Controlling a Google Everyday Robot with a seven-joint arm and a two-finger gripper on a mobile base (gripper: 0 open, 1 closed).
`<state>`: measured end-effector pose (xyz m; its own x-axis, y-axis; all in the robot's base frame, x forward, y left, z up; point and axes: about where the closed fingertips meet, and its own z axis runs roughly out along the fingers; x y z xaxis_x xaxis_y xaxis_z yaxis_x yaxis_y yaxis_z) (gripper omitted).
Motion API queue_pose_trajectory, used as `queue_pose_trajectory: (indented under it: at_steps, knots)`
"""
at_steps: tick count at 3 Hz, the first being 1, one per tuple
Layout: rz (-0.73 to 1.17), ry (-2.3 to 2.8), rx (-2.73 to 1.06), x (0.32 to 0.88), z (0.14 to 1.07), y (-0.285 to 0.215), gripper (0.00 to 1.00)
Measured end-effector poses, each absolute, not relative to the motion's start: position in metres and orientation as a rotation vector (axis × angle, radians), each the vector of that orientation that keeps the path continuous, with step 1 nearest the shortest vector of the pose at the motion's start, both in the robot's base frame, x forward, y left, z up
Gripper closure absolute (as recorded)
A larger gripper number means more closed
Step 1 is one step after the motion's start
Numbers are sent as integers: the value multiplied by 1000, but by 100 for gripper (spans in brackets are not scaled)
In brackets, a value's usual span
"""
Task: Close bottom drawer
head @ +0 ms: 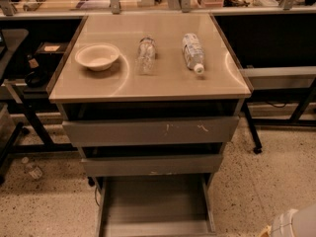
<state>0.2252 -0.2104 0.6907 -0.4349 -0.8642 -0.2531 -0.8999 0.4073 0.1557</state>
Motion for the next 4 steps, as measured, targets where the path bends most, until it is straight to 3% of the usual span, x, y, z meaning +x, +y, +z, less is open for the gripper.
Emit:
queue_pose_trajectory:
  at_steps: [2,4]
  knots:
    - [433,2524,-1569,224,674,-207,100]
    - [594,2553,-1333,214,573,-174,100]
